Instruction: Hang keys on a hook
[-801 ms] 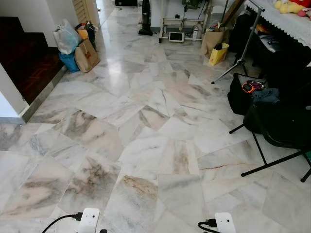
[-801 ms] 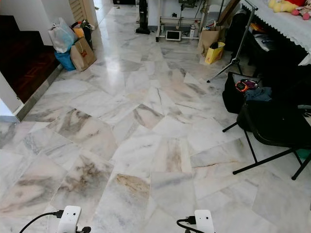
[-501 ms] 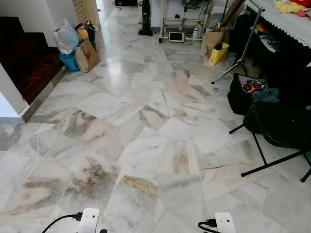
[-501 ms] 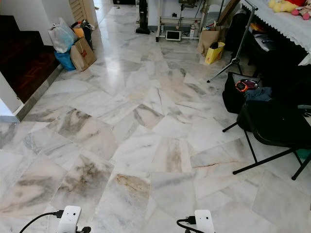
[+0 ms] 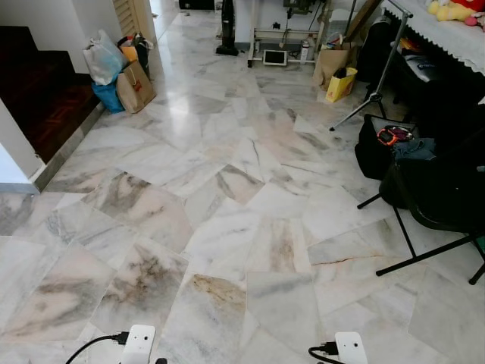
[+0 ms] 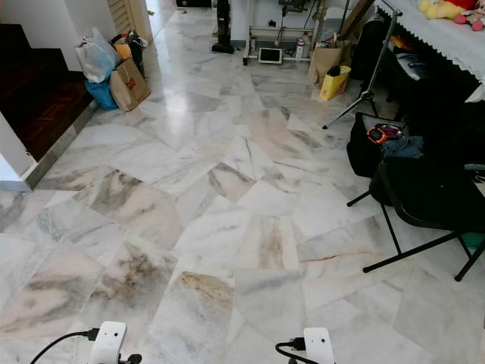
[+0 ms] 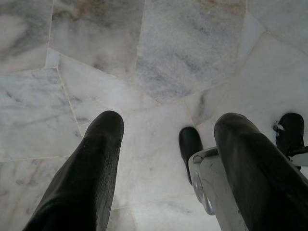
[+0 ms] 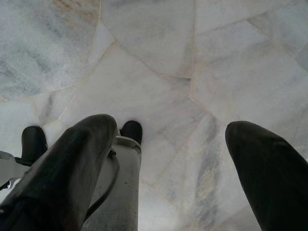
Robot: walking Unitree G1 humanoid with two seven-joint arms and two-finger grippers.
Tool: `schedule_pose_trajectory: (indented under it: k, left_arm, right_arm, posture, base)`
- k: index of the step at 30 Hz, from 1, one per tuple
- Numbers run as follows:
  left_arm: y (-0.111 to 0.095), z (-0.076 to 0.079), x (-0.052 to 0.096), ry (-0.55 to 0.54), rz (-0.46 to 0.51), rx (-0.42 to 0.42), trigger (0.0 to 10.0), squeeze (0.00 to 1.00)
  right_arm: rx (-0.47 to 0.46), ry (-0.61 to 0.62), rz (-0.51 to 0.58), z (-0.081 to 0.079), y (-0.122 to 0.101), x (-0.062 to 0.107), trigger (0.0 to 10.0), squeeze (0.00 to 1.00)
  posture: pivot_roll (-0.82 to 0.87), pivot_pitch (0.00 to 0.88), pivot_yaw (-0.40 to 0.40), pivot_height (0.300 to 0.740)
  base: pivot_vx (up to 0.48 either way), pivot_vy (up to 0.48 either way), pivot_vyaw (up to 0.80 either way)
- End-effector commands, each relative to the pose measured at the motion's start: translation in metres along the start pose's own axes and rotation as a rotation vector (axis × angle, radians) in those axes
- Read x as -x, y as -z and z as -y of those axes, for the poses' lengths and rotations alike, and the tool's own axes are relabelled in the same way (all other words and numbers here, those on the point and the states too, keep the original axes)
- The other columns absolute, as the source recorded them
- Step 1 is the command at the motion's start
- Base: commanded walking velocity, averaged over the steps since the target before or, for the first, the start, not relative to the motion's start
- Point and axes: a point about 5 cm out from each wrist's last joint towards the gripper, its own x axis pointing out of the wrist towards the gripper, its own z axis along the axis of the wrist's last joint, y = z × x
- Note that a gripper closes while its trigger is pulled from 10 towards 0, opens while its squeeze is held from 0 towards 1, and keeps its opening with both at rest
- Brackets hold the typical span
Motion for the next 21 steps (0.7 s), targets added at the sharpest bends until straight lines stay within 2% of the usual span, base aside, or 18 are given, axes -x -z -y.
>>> schedule_pose_trajectory:
  k: [1, 8, 21]
  left_arm:
    - [0.0053, 0.01, 0.0005, 0.152, -0.056, 0.131, 10.0, 0.0]
    - [0.0037, 0.005, 0.0003, 0.132, -0.05, 0.123, 10.0, 0.0]
    - [0.0034, 0.0047, 0.0002, 0.131, -0.05, 0.121, 10.0, 0.0]
  right_arm:
    - [-0.155, -0.071, 0.056, 0.022, -0.0154, 0.0009, 10.0, 0.0]
    - [-0.149, -0.074, 0.041, 0.0249, -0.0074, 0.0024, 10.0, 0.0]
    - [-0.142, -0.072, 0.038, 0.025, -0.0069, 0.0024, 10.0, 0.0]
  posture:
    - [0.02, 0.0, -0.047, 0.74]
    - [0.04, 0.0, -0.053, 0.74]
    - [0.04, 0.0, -0.049, 0.74]
  base:
    - [0.0, 0.0, 0.0]
    - [0.0, 0.0, 0.0]
    - [0.0, 0.0, 0.0]
